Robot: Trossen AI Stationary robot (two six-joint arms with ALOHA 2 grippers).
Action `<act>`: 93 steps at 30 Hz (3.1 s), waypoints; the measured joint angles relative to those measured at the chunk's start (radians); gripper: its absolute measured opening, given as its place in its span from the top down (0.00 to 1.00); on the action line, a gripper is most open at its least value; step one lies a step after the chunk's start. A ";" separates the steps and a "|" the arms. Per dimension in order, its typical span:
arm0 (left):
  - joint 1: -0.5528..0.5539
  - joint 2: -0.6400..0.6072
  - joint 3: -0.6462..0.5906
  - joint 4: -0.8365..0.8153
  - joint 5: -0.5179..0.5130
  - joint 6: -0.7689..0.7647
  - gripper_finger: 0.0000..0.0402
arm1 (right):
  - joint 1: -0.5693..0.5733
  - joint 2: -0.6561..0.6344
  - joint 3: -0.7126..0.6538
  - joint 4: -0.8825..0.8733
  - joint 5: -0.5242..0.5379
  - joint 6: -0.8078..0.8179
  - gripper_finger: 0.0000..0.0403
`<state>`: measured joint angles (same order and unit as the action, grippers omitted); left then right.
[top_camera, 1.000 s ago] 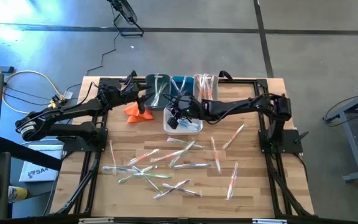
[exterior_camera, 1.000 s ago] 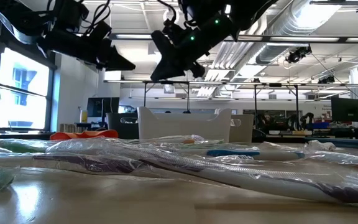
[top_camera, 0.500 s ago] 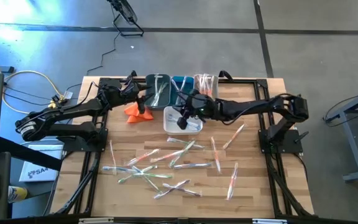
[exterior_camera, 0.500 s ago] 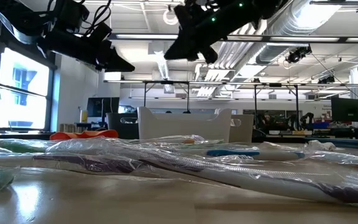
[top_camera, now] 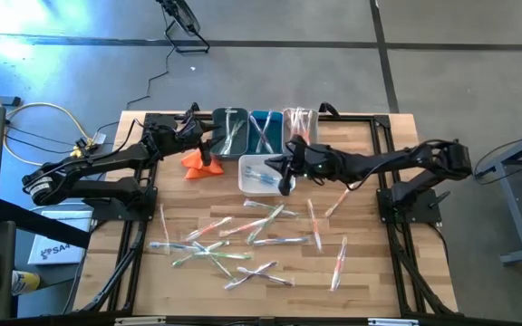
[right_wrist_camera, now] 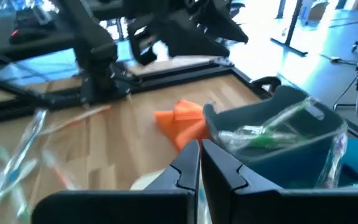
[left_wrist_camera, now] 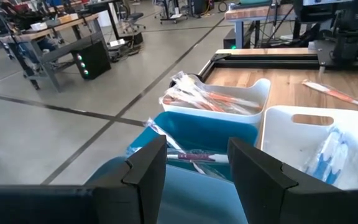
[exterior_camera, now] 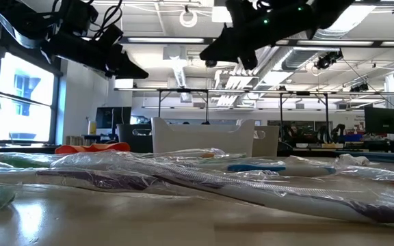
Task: Pick & Place Toothbrushes
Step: Put the toothbrush into the white bin
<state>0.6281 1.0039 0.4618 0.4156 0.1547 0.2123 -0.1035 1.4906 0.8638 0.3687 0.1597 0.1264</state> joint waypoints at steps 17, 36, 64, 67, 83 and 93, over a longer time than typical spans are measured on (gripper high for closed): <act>0.000 0.000 0.000 0.000 0.001 -0.001 0.58 | 0.057 -0.132 -0.235 -0.016 -0.174 0.157 0.98; 0.000 0.000 0.000 0.000 0.001 -0.001 0.58 | 0.075 -0.132 -0.245 -0.292 -0.355 0.525 0.98; 0.000 0.000 0.000 0.000 0.001 -0.001 0.58 | 0.079 -0.132 -0.244 -0.380 -0.371 0.603 0.98; 0.000 0.000 0.000 0.000 0.001 -0.001 0.58 | 0.079 -0.132 -0.244 -0.380 -0.369 0.603 0.98; 0.000 0.000 0.000 0.000 0.001 -0.001 0.58 | 0.078 -0.126 -0.243 -0.271 -0.286 0.335 0.98; 0.000 0.000 0.000 -0.017 0.001 -0.001 0.58 | 0.171 -0.126 -0.227 -0.193 -0.115 0.242 0.99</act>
<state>0.6281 1.0035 0.4618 0.3989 0.1558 0.2111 0.0679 1.3647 0.6372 0.1761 0.0449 0.3687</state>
